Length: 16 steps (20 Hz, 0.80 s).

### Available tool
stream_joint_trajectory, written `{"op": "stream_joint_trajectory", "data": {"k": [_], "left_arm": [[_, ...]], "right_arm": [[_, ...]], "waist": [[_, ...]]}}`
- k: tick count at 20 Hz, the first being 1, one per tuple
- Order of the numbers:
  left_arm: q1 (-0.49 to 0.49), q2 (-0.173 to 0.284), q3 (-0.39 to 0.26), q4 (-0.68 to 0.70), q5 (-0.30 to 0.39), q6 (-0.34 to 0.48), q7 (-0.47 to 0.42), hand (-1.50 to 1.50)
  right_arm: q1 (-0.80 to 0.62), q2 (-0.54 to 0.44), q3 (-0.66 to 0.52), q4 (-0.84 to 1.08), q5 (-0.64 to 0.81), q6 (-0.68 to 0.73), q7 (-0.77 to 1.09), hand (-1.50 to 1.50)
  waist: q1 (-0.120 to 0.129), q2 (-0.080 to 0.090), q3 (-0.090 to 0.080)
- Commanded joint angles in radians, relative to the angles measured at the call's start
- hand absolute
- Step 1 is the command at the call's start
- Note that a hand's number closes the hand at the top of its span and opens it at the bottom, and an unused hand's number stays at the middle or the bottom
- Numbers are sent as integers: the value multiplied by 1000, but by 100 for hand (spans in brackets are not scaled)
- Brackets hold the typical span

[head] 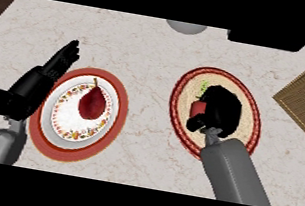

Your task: Pick the bell pepper from the placemat and place it in the basket

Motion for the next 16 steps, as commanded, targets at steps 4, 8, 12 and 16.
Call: {"op": "stream_joint_trajectory", "data": {"k": [4,8,12,16], "left_arm": [[0,-16,0,1,11,2,18,0],[27,12,24,-7,23,-20,-7,0],[-19,-32,-4,32,-36,41,-7,0],[63,2,12,-9,-8,-15,-69,0]], "right_arm": [[-106,5,13,-178,-124,-235,33,150],[-112,6,71,-291,-27,-365,87,150],[-193,6,46,-394,30,-281,210,150],[-261,6,-23,-489,93,-128,331,150]], "waist": [[-6,-5,2],[-10,-8,1],[-19,-5,1],[-15,-5,1]]}}
